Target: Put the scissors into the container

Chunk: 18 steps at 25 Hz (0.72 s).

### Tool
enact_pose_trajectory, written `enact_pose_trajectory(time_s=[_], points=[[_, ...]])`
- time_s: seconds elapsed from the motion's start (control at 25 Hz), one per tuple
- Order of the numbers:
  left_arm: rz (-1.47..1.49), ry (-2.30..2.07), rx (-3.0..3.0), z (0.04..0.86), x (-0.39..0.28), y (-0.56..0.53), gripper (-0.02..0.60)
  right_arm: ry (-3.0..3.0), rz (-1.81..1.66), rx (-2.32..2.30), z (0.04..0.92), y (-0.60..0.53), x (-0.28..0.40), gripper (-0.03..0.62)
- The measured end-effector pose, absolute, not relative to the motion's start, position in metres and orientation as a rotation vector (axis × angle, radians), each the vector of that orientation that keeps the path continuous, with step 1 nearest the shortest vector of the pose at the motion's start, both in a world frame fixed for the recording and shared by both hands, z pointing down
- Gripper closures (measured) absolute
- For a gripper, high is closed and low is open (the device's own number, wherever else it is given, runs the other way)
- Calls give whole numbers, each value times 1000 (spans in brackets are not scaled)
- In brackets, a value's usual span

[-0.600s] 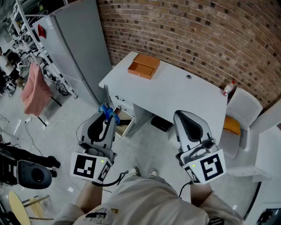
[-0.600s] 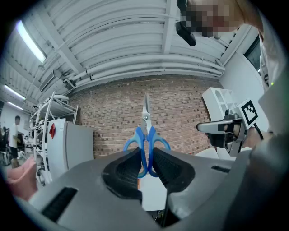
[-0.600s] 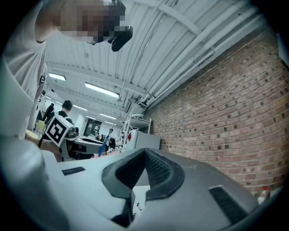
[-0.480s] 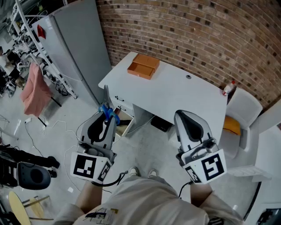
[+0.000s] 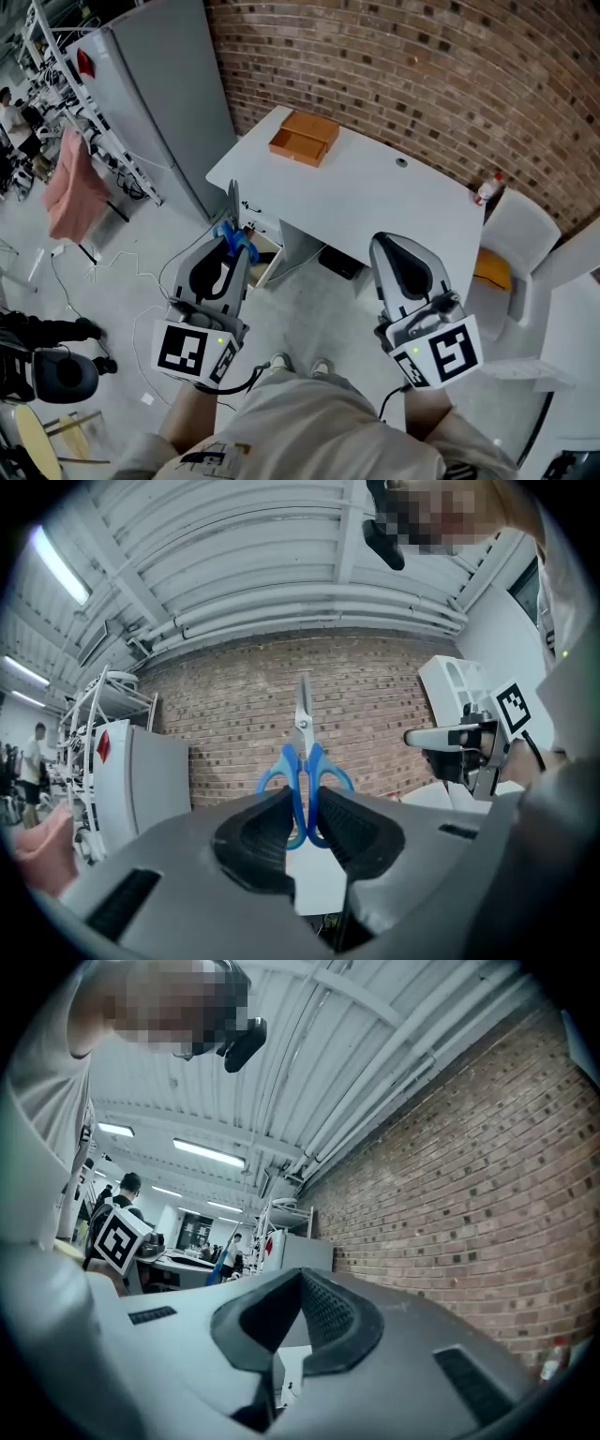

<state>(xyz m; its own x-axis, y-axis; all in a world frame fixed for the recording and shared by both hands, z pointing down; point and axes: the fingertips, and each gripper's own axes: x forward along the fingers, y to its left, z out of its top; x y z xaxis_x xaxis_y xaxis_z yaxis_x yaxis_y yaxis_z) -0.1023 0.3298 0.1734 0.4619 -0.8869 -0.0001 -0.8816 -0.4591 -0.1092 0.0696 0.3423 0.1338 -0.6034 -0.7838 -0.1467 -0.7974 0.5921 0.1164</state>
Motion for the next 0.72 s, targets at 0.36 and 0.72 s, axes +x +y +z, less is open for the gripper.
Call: enact_pose_trajectory(time_s=[0.36,0.72], points=[[-118,1610,-2602,182,-78,324,497,2780,222,-1321,148,332,92,588],[-119,1623,-2593,190,-51,326,497,2802,204,-1271,162,334,112,588]])
